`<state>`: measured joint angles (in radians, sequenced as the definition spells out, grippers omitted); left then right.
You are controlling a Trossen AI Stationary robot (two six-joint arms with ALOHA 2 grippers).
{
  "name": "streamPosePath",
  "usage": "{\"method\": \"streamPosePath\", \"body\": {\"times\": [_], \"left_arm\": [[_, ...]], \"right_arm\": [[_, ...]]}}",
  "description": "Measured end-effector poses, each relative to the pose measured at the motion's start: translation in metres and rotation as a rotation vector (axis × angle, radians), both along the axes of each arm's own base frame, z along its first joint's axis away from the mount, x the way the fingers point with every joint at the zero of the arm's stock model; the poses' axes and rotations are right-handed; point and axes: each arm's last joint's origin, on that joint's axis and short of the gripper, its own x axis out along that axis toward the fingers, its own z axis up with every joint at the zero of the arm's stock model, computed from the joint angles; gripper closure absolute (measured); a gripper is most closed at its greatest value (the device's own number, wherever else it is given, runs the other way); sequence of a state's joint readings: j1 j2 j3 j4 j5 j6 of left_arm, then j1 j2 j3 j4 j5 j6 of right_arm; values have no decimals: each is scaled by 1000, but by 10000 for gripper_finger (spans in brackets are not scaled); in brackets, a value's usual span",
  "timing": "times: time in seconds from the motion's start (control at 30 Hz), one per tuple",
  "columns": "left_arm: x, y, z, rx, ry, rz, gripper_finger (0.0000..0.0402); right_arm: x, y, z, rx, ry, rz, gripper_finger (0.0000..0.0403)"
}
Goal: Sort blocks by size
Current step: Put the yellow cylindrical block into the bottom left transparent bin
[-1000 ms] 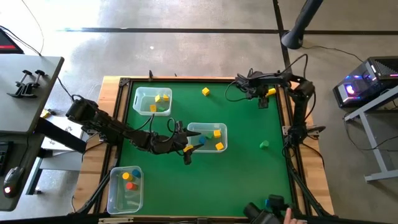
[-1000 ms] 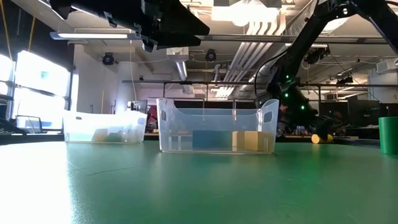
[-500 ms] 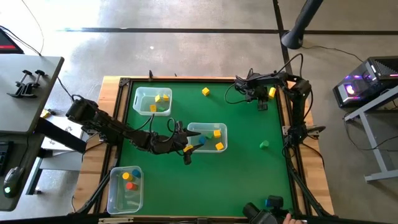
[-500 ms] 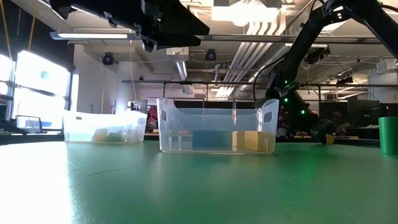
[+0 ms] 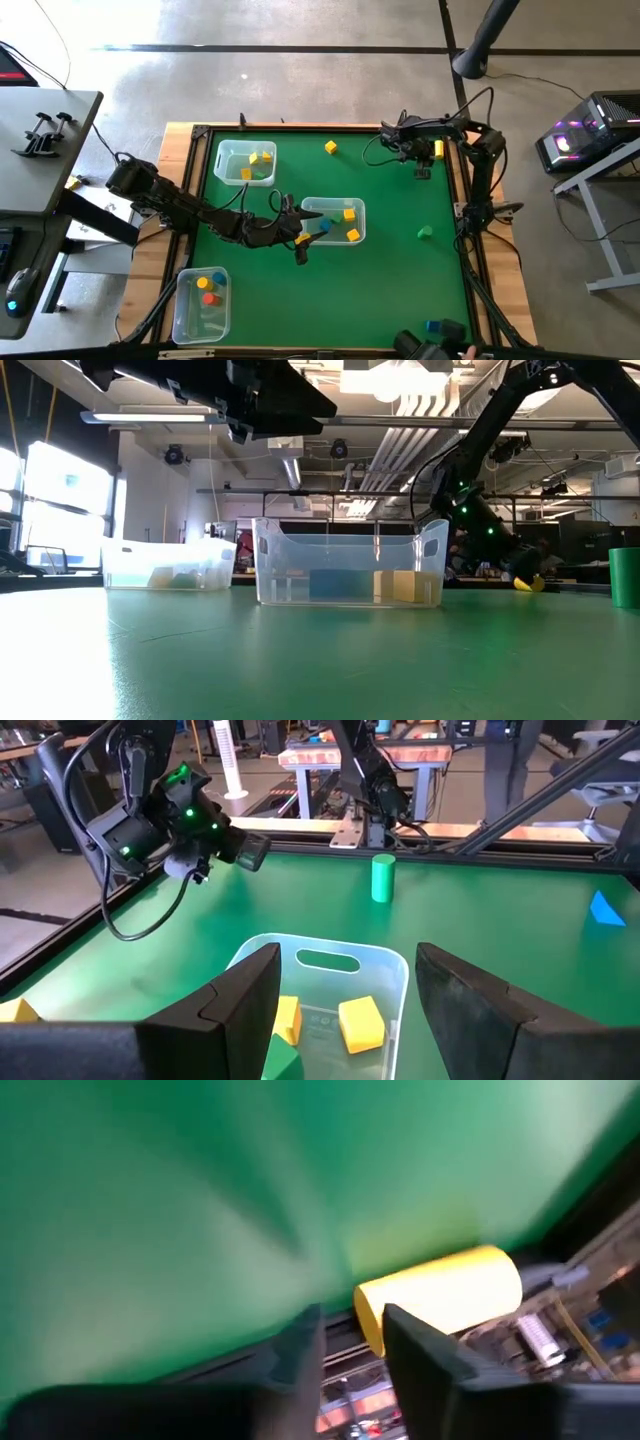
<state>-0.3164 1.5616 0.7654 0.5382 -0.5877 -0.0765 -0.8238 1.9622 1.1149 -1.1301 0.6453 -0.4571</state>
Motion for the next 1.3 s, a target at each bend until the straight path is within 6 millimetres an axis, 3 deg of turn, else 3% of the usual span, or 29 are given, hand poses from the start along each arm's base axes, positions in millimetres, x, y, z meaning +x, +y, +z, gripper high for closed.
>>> {"method": "streamPosePath", "body": {"times": [0.2,0.37,0.67,0.9,1.1,1.3], "left_arm": [[0,0,0,1,3,0,186],[0,0,0,1,3,0,186],[0,0,-1,3,11,0,186],[0,0,-1,3,11,0,186],[0,0,-1,2,10,0,186],[0,0,-1,-5,7,2,186]], "right_arm": [[-4,-5,2,-136,25,-73,213],[-16,-15,1,-142,8,-143,171],[-18,-21,1,-113,-112,-217,166],[-6,-9,5,-30,-170,-177,167],[4,2,28,89,-433,-186,167],[-7,-7,52,-116,-525,-348,167]]}}
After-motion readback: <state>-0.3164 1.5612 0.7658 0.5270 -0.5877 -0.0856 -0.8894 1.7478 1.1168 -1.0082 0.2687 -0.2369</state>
